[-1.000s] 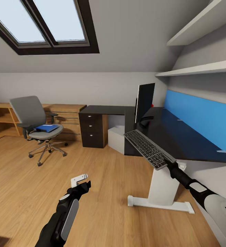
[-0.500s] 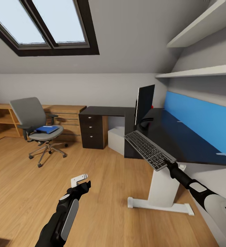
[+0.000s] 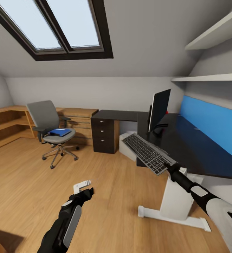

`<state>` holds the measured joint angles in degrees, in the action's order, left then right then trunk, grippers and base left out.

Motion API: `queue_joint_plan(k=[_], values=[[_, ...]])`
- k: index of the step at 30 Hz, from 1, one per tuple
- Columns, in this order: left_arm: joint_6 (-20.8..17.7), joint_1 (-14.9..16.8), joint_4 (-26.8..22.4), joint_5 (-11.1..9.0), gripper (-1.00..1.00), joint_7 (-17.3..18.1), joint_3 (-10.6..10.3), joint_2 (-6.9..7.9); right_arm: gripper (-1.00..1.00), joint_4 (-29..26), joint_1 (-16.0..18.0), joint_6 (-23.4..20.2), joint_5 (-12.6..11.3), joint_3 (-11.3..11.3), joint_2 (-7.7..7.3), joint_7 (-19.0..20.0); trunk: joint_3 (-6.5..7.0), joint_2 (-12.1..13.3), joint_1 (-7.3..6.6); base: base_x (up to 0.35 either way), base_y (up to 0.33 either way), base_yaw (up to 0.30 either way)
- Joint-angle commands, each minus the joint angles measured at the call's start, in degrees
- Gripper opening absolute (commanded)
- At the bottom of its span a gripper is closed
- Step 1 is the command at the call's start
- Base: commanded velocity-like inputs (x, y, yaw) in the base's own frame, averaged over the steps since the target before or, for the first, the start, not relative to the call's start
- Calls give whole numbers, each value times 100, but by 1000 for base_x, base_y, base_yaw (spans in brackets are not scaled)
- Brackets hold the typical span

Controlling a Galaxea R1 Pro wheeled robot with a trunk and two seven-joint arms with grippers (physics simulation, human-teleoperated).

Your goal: In the bedroom, organize the workspace by keeping the computer under the desk, ensuring the monitor is on the desk, placing the keyboard on the desk next to the monitor, placing the mouse on the desk next to the keyboard, moving the folder from the swivel chair onto the desk next to the mouse, stacking the notebook on top of the folder with the pen on top of the notebook, and positioning the swivel chair next to the desk.

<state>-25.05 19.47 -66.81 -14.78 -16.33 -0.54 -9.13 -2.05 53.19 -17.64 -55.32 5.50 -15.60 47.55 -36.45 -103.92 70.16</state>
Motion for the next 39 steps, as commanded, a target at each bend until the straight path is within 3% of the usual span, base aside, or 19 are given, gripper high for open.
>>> queue_joint_plan(k=[1,5,9,13,16,20,24,30,39], values=[[-17,4,-5,-60,100,-45,-6,-1,-100,3,1,-52,8,62,13,35,12,39,-23,0,0,275],[-16,4,-2,-53,100,-40,-8,-1,-100,-4,1,-48,98,33,75,58,30,79,-45,0,0,276],[-9,4,-1,-55,100,-29,-8,-1,-100,-166,3,-44,567,-16,246,61,30,79,-45,0,0,276],[-9,4,-2,-59,100,-8,-8,-1,-100,-359,2,-46,712,-21,393,61,30,79,-45,77,63,217],[-9,4,-4,-60,100,4,-8,-1,-100,-402,1,-50,734,-17,428,157,30,79,-45,214,182,44],[-9,4,-1,-54,100,7,-2,-1,-100,-375,-1,-51,739,-14,427,1018,30,79,-45,238,204,6],[-9,4,1,-51,100,7,1,-1,-100,-381,-1,-48,797,-34,426,1269,30,79,-45,242,207,1],[-9,4,0,-51,100,7,1,-1,-100,-405,0,-32,999,-55,434,1297,30,79,-45,242,209,0],[-9,4,-3,-43,100,7,9,3,-100,-417,-1,-55,963,-38,438,1319,30,79,-45,245,213,0]])
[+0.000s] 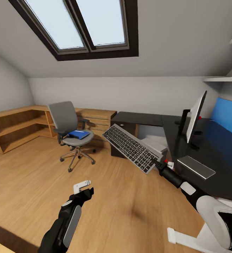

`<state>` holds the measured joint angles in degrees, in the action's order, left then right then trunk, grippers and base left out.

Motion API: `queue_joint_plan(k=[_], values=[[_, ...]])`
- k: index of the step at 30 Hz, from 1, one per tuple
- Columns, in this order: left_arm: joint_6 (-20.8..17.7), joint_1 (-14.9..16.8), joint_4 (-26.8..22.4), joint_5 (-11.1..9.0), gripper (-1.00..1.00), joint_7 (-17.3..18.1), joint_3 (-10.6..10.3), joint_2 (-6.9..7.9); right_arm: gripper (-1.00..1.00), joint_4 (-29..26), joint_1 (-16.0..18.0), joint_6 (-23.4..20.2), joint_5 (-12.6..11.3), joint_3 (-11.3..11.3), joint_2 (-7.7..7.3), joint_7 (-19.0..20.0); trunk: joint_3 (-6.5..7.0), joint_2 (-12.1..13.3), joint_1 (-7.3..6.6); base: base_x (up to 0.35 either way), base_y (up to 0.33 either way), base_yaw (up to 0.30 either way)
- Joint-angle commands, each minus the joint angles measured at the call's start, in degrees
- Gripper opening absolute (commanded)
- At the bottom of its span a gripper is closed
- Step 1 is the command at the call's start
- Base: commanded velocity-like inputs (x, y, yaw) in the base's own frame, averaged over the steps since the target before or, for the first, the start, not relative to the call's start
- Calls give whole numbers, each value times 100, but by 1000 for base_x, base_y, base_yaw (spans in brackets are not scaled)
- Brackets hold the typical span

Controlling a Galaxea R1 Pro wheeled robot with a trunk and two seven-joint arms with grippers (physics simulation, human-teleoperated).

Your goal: In the bedroom, organize the workspace by keeping the computer under the desk, ensuring the monitor is on the desk, placing the keyboard on the desk next to the monitor, placing the mouse on the desk next to the keyboard, moving the folder from the swivel chair onto the desk next to the mouse, stacking the notebook on top of the folder with the pen on top of the notebook, and positioning the swivel chair next to the desk.

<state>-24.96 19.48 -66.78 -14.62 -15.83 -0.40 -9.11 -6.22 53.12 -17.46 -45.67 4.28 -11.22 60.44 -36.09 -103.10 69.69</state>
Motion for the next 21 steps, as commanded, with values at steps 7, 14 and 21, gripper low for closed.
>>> queue_joint_plan(k=[7,14,21], values=[[-17,3,-10,-59,100,-43,-4,4,-100,3,5,-94,-51,129,-2,37,-6,-3,2,256,232,0],[-19,3,-8,-59,100,-51,-4,5,-100,21,6,-67,-61,126,-9,33,-6,-3,2,262,234,0],[-26,3,-7,-66,100,-44,-7,4,-100,52,5,-46,-283,147,29,-10,-6,-3,2,263,234,0]])
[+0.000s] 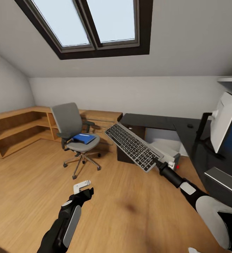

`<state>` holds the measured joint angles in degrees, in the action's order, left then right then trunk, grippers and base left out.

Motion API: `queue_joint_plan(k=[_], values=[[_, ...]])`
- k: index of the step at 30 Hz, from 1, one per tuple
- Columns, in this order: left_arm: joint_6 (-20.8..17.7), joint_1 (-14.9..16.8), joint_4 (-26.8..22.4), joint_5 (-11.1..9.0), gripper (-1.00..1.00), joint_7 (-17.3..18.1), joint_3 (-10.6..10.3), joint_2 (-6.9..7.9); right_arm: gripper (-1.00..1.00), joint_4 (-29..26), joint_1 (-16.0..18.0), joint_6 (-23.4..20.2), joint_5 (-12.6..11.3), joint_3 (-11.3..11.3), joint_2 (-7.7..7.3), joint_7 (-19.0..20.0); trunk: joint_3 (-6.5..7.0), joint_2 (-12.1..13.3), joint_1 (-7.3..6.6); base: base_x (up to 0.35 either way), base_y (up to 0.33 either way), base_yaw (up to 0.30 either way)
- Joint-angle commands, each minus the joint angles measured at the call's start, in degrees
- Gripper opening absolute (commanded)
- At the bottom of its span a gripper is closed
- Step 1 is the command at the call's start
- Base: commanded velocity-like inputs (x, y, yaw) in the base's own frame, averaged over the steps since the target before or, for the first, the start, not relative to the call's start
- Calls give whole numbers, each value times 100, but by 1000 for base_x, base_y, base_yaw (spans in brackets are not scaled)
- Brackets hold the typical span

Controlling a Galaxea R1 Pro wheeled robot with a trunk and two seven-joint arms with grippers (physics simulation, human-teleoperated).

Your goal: In the bedroom, organize the workspace by keeping the computer under the desk, ensuring the monitor is on the desk, placing the keyboard on the desk next to the monitor, placing the mouse on the desk next to the keyboard, moving the folder from the swivel chair onto the desk next to the mouse, stacking the notebook on top of the folder with the pen on top of the notebook, and positioning the swivel chair next to the desk.

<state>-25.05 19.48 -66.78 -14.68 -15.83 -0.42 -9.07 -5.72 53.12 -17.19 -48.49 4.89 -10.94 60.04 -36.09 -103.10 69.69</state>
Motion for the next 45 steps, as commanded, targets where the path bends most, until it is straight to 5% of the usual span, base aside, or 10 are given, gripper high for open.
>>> queue_joint_plan(k=[1,7,11,18,25,35,45], values=[[-17,3,-5,-61,100,-43,-7,1,-100,4,6,-75,-162,91,36,-14,-6,-3,2,263,233,0],[-16,3,-7,-56,100,-40,-13,-6,-100,16,6,-74,-1156,99,132,-585,-6,-3,2,233,164,0],[-10,3,-6,-48,100,-24,-31,-12,-100,18,6,-67,-1414,106,141,-971,12,37,-20,60,29,0],[-17,3,182,-45,100,-56,-66,-21,-100,14,6,-79,-1462,101,145,-1462,138,318,-174,7,4,0],[66,3,739,-54,100,-88,-468,-27,-100,-23,8,-97,-1456,88,134,-1571,263,599,-327,0,0,0],[1175,3,2180,-42,100,-56,-560,-23,-100,-50,16,-235,-1445,62,119,-1598,443,1000,-547,0,0,0],[1371,3,2917,-36,100,-36,-594,-46,-100,-556,23,-526,-1443,68,95,-2145,622,1401,-767,0,0,0]])
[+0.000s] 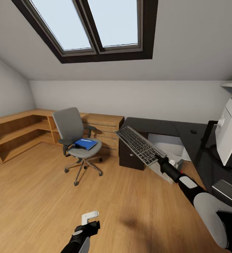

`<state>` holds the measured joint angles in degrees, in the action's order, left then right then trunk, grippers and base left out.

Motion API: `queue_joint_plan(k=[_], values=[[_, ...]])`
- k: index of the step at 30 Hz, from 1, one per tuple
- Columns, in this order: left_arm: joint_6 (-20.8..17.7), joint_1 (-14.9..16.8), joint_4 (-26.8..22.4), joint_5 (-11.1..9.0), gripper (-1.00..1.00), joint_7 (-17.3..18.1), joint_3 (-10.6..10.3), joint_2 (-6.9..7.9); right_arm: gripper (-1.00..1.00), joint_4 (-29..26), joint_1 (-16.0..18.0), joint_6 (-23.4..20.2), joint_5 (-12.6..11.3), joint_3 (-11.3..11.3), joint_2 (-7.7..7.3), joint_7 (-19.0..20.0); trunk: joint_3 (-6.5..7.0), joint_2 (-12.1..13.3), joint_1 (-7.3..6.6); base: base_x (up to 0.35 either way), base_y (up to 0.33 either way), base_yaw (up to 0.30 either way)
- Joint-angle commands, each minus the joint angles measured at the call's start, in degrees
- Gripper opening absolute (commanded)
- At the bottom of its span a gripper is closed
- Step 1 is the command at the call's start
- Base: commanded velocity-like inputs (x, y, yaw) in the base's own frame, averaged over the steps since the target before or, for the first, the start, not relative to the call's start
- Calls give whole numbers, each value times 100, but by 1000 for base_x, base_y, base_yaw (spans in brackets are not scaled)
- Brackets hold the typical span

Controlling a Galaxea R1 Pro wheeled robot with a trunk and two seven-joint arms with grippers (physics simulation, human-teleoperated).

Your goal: In the bedroom, organize the workspace by keeping the computer under the desk, ensuring the monitor is on the desk, placing the keyboard on the desk next to the monitor, placing the mouse on the desk next to the keyboard, moving the folder from the swivel chair onto the desk next to the mouse, stacking the notebook on top of the folder with the pen on top of the notebook, and positioning the swivel chair next to the desk.

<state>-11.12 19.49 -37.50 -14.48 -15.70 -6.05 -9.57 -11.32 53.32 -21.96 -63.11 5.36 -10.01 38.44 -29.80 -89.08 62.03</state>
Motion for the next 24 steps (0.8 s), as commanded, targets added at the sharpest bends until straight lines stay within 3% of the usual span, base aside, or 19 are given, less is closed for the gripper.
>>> queue_joint_plan(k=[1,6,12,15,16,17,19,20,24], values=[[-9,2,12,-57,100,-49,-46,2,-100,-99,3,-53,20,22,1,-61,12,38,-23,0,0,0],[53,2,166,-63,100,-48,-245,3,-100,-650,-4,-64,11,30,-13,-939,102,239,-133,0,0,0],[67,2,203,-64,100,-53,-305,7,-100,-965,-10,-61,3,35,-4,-1487,209,480,-264,0,0,0],[68,2,200,-64,100,-55,-312,6,-100,-1188,-13,-49,0,35,35,-2009,263,600,-330,0,0,0],[67,2,200,-64,100,-58,-315,3,-100,-1427,-21,-41,-3,35,85,-2369,281,640,-352,0,0,0],[72,2,194,-62,100,-63,-317,0,-100,-2295,-220,-32,-3,35,315,-3101,299,680,-374,0,0,0],[73,2,191,-63,100,-64,-317,0,-100,-2760,-399,-24,-5,37,432,-3329,335,760,-418,0,0,0],[76,2,186,-60,100,-66,-317,3,-100,-3275,-642,8,-6,42,549,-3526,353,800,-440,0,0,0],[82,2,176,-60,100,-72,-311,12,-100,-4569,-1551,466,-8,50,781,-3896,425,961,-528,0,0,0]])
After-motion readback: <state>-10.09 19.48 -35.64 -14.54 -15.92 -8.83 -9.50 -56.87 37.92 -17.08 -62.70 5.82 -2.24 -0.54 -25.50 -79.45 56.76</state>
